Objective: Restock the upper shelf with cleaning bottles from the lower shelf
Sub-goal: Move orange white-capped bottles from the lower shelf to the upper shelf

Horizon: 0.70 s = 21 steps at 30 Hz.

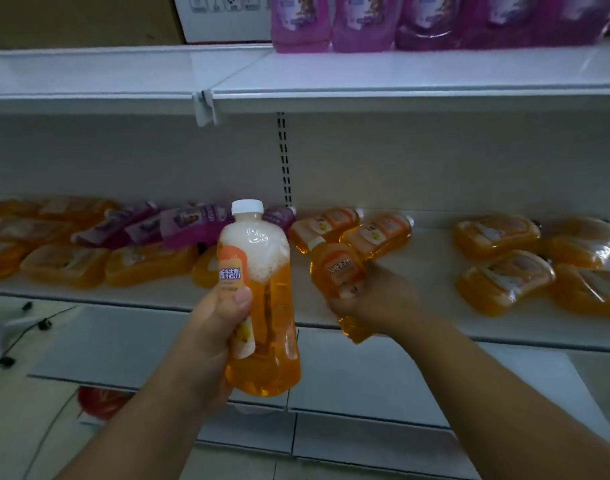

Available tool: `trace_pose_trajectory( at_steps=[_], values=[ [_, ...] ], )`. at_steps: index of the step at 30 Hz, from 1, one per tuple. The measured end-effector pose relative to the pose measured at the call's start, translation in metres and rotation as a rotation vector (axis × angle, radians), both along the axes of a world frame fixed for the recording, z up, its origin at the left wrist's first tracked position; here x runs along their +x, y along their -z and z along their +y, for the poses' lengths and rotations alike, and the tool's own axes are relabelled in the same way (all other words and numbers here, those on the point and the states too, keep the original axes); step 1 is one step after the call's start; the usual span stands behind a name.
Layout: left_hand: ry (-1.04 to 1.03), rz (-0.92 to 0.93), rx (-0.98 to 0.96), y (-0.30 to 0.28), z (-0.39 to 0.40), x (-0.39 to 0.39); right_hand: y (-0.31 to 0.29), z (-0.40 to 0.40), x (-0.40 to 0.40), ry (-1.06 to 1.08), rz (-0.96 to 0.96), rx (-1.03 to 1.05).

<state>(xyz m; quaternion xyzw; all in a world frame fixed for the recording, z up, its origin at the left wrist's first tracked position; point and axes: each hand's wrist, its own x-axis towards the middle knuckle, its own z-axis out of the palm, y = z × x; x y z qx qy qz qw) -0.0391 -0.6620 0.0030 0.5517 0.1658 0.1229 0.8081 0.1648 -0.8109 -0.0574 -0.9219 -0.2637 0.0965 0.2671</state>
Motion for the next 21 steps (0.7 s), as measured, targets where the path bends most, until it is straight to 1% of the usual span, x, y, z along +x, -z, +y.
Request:
trace_pose_trajectory(
  at_steps=[1,4,6,8,11,15,19,21],
  values=[
    [0.022,-0.018,0.012,0.001,0.000,0.000,-0.005,-0.008,-0.007,0.017,0.020,0.067],
    [0.005,-0.035,0.102,0.002,-0.005,0.005,-0.024,-0.036,-0.027,0.082,0.132,0.300],
    [-0.008,-0.019,0.150,0.003,-0.011,0.010,-0.036,-0.060,-0.040,0.096,0.198,0.432],
    [-0.056,0.014,0.184,0.005,-0.019,0.015,-0.052,-0.084,-0.052,0.094,0.223,0.551],
    [-0.129,0.056,0.236,0.004,-0.039,0.030,-0.078,-0.117,-0.069,0.099,0.199,0.681],
    [-0.160,0.069,0.316,-0.005,-0.081,0.047,-0.110,-0.159,-0.087,0.086,0.155,0.838],
    [-0.202,0.008,0.381,-0.019,-0.118,0.052,-0.137,-0.195,-0.103,0.049,0.055,0.888],
    [-0.214,-0.033,0.413,-0.029,-0.132,0.047,-0.150,-0.207,-0.109,-0.011,0.044,0.941]
  ],
)
